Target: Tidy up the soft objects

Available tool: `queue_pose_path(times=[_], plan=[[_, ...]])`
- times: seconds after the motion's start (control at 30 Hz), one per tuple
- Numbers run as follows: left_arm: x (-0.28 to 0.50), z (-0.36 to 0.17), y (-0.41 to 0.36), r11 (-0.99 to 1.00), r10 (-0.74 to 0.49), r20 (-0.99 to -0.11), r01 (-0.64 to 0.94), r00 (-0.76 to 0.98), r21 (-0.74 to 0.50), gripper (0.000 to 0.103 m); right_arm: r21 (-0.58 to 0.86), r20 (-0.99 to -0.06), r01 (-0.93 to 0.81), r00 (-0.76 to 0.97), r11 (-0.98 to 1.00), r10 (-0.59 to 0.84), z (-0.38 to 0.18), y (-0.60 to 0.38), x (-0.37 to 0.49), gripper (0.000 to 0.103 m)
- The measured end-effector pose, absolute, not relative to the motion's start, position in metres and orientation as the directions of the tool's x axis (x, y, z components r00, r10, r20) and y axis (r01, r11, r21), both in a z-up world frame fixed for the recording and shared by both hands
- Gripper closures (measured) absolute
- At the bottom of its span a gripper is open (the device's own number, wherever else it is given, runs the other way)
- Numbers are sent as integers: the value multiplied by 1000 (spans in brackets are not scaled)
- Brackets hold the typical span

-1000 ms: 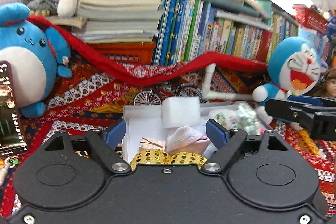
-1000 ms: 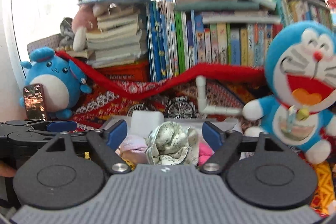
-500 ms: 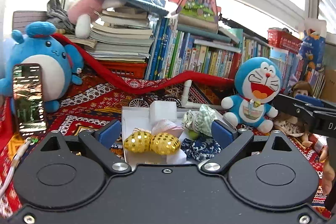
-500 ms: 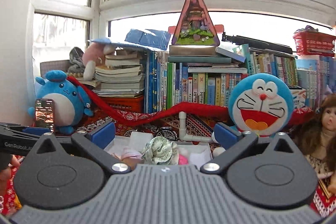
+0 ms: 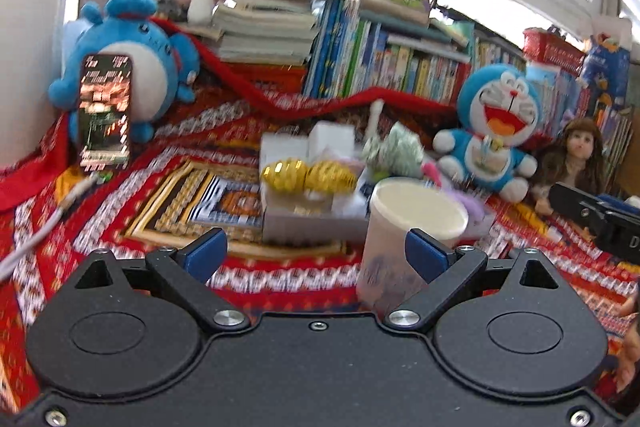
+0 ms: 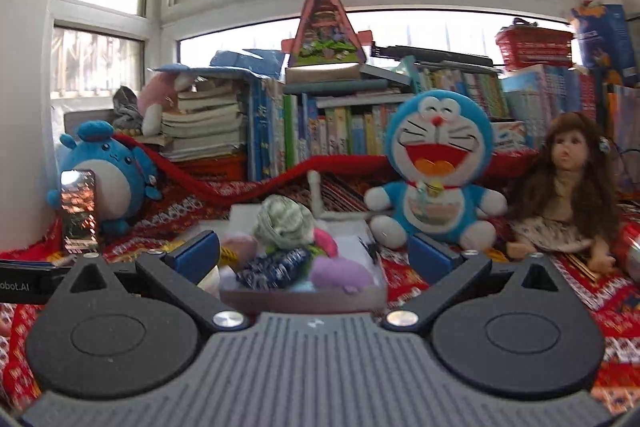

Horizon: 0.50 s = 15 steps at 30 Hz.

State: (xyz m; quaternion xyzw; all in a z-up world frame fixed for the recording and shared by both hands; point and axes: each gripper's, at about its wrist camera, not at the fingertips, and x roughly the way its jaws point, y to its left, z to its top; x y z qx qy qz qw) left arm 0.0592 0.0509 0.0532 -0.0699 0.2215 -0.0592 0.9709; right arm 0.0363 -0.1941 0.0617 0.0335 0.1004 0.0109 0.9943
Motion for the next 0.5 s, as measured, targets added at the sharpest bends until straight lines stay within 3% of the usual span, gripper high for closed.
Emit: queue_pose_path(times=[0.5], plan=[[42,5,33,997,-68,-521,41,851,-64,7,-23,-326,48,944,999,-53,2,-171,1,0]])
